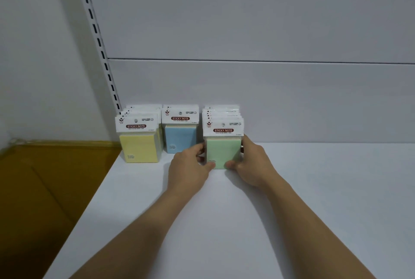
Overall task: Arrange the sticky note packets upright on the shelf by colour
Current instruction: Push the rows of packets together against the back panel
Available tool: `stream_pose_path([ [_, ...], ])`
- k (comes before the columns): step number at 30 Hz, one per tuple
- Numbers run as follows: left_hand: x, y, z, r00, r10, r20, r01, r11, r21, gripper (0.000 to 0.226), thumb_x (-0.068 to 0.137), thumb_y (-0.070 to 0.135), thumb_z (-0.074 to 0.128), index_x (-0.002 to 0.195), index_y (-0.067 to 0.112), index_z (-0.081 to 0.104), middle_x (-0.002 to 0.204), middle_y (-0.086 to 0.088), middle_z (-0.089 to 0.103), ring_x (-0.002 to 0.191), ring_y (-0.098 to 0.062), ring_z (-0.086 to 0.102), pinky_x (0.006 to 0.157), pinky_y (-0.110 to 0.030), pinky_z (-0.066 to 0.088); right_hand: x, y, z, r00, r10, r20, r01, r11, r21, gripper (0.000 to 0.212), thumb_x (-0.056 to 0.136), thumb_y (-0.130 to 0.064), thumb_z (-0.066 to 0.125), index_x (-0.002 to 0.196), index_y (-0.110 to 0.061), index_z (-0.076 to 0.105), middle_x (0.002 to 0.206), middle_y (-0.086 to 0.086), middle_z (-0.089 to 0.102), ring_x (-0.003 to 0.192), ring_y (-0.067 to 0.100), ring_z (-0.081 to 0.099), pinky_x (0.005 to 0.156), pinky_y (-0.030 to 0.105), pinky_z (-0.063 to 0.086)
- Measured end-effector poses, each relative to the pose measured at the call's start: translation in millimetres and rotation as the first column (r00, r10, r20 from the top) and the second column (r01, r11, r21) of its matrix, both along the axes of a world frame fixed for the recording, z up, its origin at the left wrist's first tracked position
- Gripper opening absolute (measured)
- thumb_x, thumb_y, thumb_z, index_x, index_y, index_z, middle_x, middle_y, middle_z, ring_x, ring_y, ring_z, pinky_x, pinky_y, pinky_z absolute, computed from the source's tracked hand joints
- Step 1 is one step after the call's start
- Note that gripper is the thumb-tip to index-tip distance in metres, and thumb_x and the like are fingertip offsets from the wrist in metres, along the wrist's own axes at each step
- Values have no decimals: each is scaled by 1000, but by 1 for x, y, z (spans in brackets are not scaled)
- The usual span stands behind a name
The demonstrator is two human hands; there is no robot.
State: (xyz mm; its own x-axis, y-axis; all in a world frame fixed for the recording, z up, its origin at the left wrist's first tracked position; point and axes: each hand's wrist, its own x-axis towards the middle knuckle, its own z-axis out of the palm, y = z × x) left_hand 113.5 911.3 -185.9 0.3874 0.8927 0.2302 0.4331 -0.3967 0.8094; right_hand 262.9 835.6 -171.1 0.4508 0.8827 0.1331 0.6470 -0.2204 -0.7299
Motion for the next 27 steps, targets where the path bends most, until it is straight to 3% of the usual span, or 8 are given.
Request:
stream_pose_path([
  [4,2,0,1,1000,0,-30,1,1000,27,46,73,21,78,117,29,66,98,5,74,90,-13,68,84,-36,54,-2,2,-3,1000,-20,-19,20,1000,5,57,79,-10,70,128,-24,45,114,-3,63,106,21,57,88,36,47],
  [7,0,-1,-2,1000,-17,-21,18,999,40,47,74,21,77,119,28,65,98,4,73,91,-14,67,85,-37,54,-3,0,-1,1000,1,-31,0,1000,14,56,80,-11,69,128,-25,44,106,-10,58,107,19,56,86,33,46],
  [10,-3,-3,-2,999,-30,27,29,999,43,50,75,20,76,123,27,62,102,4,72,91,-12,67,86,-34,54,-4,-4,3,998,48,-51,-45,997,58,63,76,-18,75,127,-36,42,101,-28,53,98,0,56,79,20,43],
  [13,-6,-4,0,995,-27,101,25,999,21,49,77,25,76,124,24,61,103,8,68,90,-7,67,80,-19,50,-3,-6,7,992,64,-109,-53,993,107,62,76,-24,78,122,-43,42,100,-37,53,90,-16,52,74,11,39],
  [18,-9,-2,2,984,-10,177,11,1000,-4,47,80,35,73,123,17,64,106,4,71,84,2,65,73,-6,48,-1,-7,9,987,55,-152,-24,979,201,45,85,-35,70,117,-49,43,118,-23,59,108,9,58,91,29,46],
  [21,-9,-1,2,981,-10,196,11,1000,0,46,81,35,72,121,14,64,108,3,71,85,3,65,74,-4,48,-2,-9,10,985,58,-160,-18,970,243,38,88,-34,66,118,-47,46,115,-24,59,109,9,58,93,30,48],
  [24,-9,-1,2,977,4,215,0,1000,-20,44,81,34,72,119,13,65,105,1,72,86,-2,67,78,-12,52,-4,-8,9,985,61,-162,-18,967,253,35,89,-32,65,119,-42,48,112,-22,59,104,8,59,88,25,48],
  [27,-8,-1,5,976,20,219,-11,999,-41,38,82,36,72,114,15,68,96,3,72,78,4,65,71,-7,50,-4,-8,6,985,27,-169,14,971,241,40,90,-34,64,128,-31,52,117,-17,61,108,12,61,93,34,50],
])
